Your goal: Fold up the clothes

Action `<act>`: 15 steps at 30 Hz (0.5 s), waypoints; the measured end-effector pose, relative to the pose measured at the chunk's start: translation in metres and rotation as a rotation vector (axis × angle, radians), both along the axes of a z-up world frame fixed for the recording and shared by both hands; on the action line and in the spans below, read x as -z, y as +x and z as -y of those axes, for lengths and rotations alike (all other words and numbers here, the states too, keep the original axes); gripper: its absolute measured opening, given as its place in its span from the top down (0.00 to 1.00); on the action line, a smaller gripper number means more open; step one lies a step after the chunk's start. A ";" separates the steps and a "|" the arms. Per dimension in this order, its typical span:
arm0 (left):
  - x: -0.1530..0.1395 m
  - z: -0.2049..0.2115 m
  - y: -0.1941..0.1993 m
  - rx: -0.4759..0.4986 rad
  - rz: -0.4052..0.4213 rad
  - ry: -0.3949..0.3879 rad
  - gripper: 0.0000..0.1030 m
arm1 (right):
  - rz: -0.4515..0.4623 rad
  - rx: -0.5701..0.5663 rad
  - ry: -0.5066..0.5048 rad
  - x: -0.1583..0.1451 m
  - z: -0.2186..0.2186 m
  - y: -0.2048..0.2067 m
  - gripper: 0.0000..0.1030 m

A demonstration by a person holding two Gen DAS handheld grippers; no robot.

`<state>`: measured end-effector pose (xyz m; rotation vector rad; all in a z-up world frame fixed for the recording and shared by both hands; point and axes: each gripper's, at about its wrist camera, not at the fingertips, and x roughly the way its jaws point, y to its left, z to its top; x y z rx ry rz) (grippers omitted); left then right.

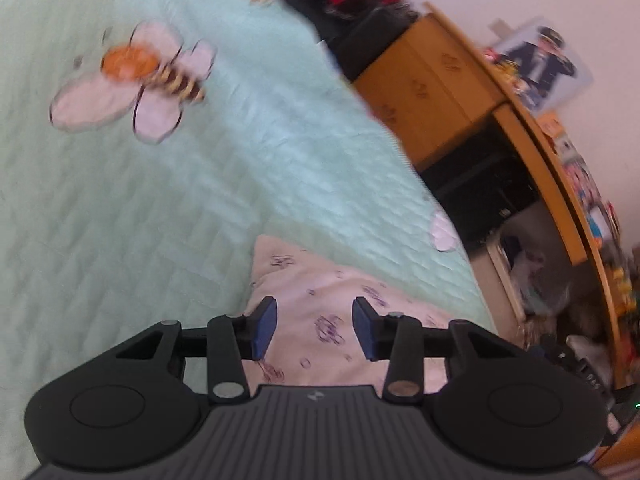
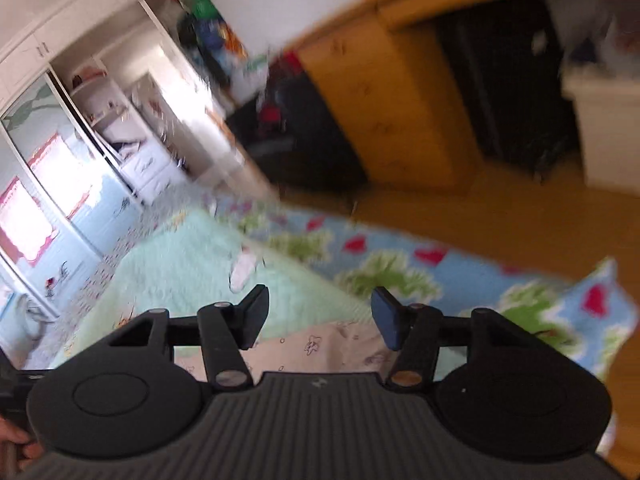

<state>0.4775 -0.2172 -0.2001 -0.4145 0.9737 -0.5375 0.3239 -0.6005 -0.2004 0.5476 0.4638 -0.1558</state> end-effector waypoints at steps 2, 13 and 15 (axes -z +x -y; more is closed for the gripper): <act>-0.019 0.001 -0.023 0.002 0.069 0.052 0.55 | -0.027 0.003 -0.097 -0.016 -0.031 -0.026 0.32; -0.104 0.044 -0.187 0.138 0.272 0.547 0.36 | -0.329 -0.016 -0.225 -0.110 -0.159 -0.107 0.19; -0.117 0.040 -0.201 0.117 0.275 0.561 0.34 | -0.370 -0.017 -0.257 -0.129 -0.160 -0.119 0.19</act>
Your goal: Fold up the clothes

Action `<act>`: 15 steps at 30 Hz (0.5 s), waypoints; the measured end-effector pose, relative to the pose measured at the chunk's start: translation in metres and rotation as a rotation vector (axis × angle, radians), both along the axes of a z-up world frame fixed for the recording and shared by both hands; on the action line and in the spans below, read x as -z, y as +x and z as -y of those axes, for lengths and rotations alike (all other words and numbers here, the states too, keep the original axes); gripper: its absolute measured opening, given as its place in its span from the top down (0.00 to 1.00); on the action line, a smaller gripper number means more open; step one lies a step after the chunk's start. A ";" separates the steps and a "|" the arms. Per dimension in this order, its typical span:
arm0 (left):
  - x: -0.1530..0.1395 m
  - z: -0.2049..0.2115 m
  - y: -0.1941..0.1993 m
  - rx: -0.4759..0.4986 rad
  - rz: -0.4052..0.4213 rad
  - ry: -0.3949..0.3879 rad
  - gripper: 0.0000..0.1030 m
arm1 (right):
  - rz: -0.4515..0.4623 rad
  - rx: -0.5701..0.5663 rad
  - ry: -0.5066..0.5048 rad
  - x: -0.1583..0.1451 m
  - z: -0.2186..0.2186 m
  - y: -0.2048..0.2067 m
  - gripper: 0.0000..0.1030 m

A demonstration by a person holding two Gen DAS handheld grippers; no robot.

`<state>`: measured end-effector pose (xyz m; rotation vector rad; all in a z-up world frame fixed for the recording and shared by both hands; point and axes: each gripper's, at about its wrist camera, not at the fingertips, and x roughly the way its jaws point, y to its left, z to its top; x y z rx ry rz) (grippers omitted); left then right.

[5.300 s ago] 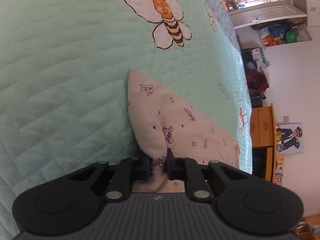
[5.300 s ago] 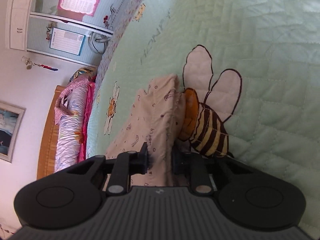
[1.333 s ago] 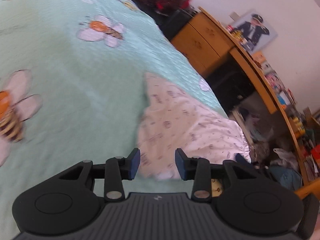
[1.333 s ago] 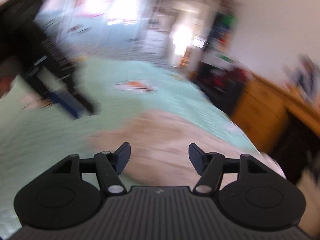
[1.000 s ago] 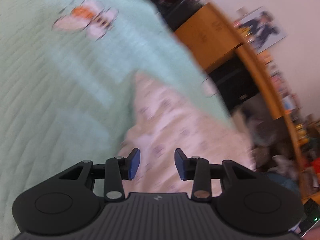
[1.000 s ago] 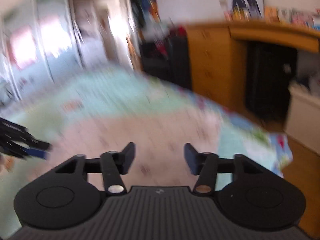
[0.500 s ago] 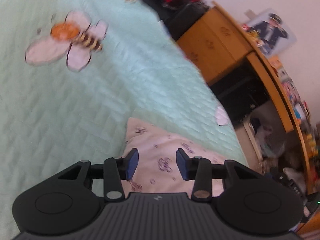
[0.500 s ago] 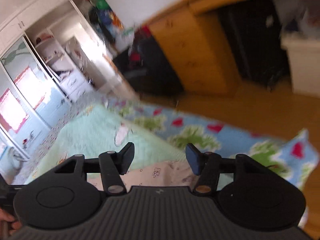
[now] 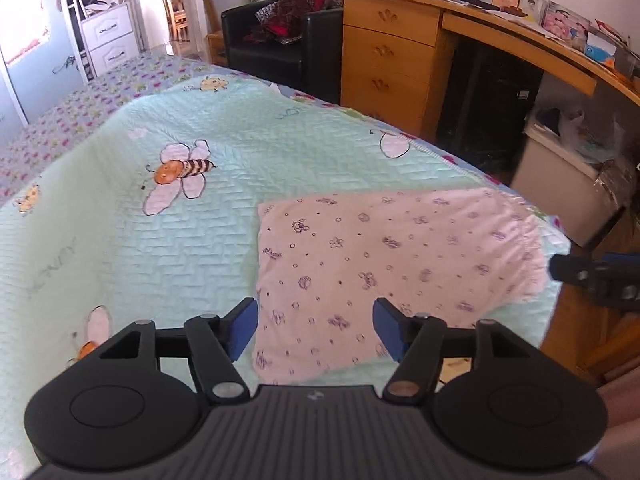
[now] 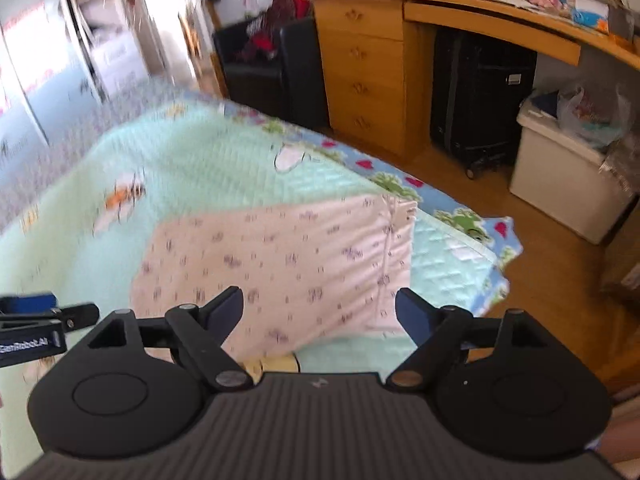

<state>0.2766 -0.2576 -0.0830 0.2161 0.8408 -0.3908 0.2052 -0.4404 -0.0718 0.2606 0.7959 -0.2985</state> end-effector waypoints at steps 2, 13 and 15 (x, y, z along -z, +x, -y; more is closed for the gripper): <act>-0.010 -0.001 -0.009 -0.022 0.007 0.013 0.33 | -0.012 0.016 -0.022 -0.011 -0.006 -0.006 0.18; -0.026 -0.007 -0.033 -0.069 -0.020 0.043 0.33 | -0.014 0.001 -0.067 -0.025 -0.025 -0.024 0.18; -0.028 -0.010 -0.032 -0.081 -0.022 0.035 0.33 | -0.013 -0.002 -0.075 -0.026 -0.027 -0.024 0.18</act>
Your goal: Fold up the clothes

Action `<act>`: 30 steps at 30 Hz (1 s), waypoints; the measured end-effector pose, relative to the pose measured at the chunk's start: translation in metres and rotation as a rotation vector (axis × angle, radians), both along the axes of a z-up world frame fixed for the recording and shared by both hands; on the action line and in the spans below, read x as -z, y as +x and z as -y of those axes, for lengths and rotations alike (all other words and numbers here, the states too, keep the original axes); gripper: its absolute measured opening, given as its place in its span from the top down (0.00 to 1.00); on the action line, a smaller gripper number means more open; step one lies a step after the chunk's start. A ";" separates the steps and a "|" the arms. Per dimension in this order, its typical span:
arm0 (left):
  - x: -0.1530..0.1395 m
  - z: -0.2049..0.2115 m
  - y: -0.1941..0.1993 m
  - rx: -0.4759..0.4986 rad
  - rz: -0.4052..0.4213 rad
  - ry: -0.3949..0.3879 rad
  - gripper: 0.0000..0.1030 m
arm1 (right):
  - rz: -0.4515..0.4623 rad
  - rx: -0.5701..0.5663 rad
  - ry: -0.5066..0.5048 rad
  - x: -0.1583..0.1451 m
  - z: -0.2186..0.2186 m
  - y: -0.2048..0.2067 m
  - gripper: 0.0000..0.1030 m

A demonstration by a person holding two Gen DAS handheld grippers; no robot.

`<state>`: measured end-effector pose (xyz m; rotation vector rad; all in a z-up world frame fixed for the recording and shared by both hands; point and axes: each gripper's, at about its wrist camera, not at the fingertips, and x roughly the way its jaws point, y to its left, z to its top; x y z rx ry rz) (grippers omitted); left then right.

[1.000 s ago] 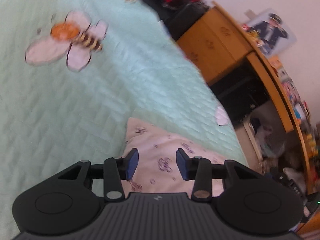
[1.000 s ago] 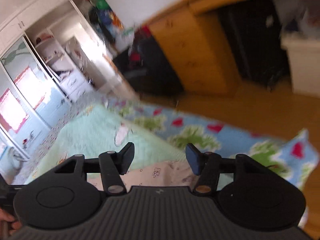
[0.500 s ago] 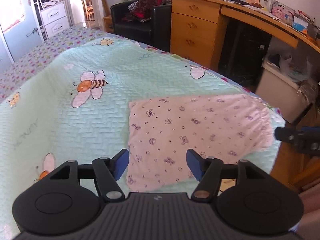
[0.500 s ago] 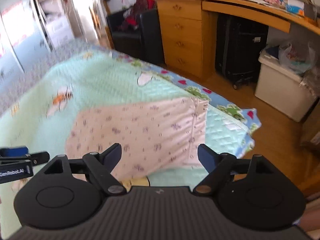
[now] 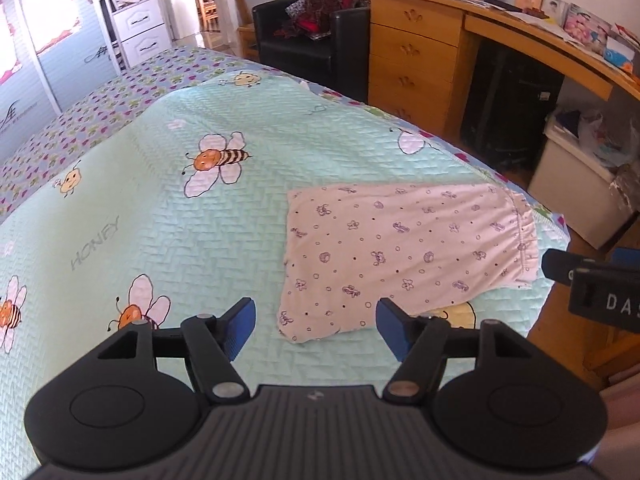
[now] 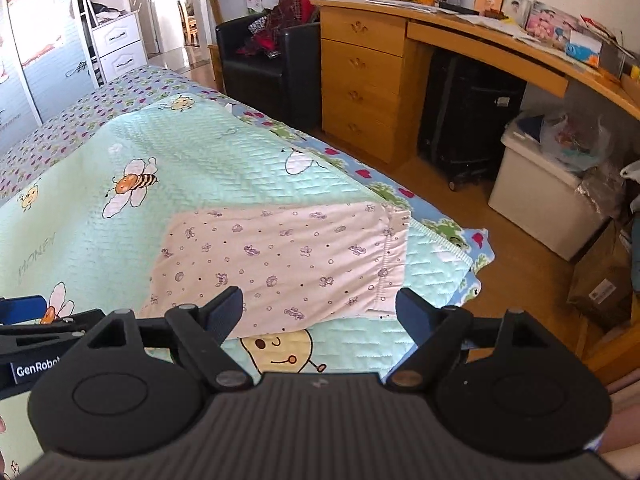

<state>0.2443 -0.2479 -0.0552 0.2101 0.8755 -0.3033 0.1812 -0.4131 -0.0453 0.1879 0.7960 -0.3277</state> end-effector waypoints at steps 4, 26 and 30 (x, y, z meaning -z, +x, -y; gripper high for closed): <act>-0.003 -0.001 -0.003 0.004 0.003 -0.003 0.33 | 0.003 -0.002 0.003 -0.004 -0.003 -0.002 0.18; -0.004 -0.014 -0.027 -0.010 0.009 -0.031 0.33 | 0.037 -0.022 0.000 -0.015 -0.019 -0.025 0.18; -0.003 -0.015 -0.028 -0.013 0.009 -0.028 0.33 | 0.044 -0.030 0.004 -0.014 -0.021 -0.027 0.18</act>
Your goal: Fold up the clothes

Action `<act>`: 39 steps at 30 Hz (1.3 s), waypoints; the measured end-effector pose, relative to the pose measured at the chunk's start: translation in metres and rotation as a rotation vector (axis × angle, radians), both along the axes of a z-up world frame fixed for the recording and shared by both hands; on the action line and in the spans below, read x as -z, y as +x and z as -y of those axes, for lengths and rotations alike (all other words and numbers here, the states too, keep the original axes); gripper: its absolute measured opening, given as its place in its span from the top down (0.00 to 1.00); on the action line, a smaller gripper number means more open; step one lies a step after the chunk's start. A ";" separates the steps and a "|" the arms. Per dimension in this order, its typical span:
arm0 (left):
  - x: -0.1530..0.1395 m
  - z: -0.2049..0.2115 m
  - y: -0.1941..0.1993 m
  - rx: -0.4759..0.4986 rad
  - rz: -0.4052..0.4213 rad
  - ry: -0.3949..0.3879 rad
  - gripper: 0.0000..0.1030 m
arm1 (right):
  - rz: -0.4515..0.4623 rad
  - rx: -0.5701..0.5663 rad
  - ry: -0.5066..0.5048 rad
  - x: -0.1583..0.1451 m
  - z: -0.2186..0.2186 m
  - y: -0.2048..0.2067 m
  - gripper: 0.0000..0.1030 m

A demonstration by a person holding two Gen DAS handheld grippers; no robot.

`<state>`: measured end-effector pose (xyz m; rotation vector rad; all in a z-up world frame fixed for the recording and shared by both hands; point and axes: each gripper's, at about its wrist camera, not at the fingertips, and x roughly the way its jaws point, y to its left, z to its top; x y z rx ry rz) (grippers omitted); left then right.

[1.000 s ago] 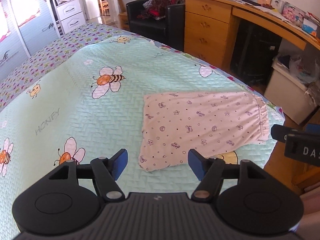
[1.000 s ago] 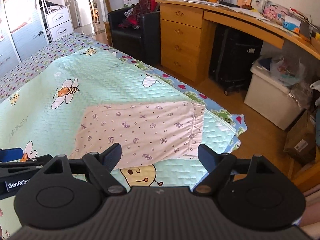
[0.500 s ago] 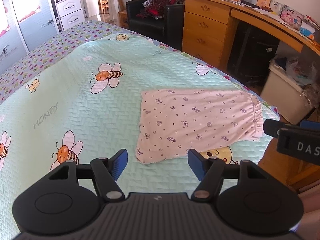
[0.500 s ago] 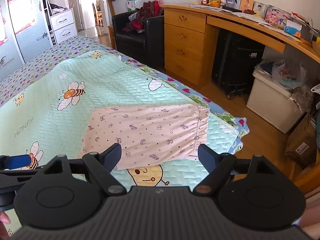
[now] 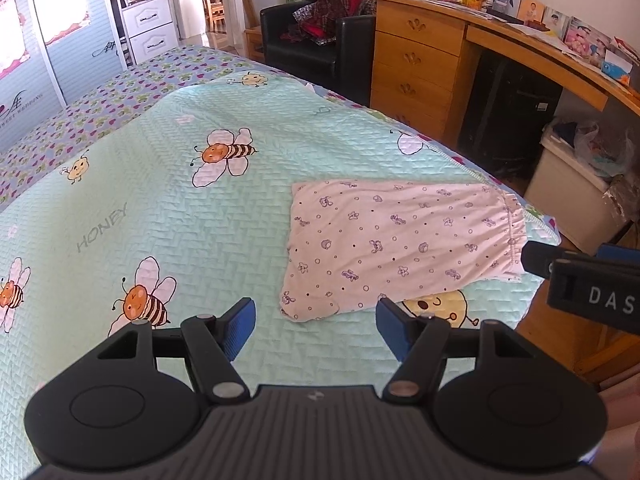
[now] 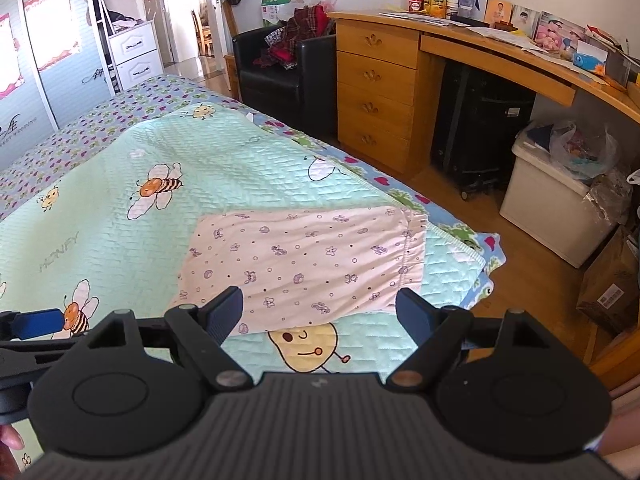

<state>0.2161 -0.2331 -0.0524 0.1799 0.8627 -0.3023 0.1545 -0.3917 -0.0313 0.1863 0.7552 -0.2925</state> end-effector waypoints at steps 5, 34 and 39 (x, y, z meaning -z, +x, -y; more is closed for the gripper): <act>0.001 0.000 -0.002 0.000 0.009 -0.001 0.33 | 0.014 0.000 0.000 0.001 0.000 -0.001 0.18; -0.009 -0.007 -0.016 -0.002 0.130 -0.012 0.09 | 0.256 -0.081 -0.098 -0.016 -0.014 -0.033 0.17; -0.011 -0.005 -0.019 0.013 0.128 -0.023 0.09 | 0.291 -0.026 -0.128 -0.024 -0.014 -0.037 0.13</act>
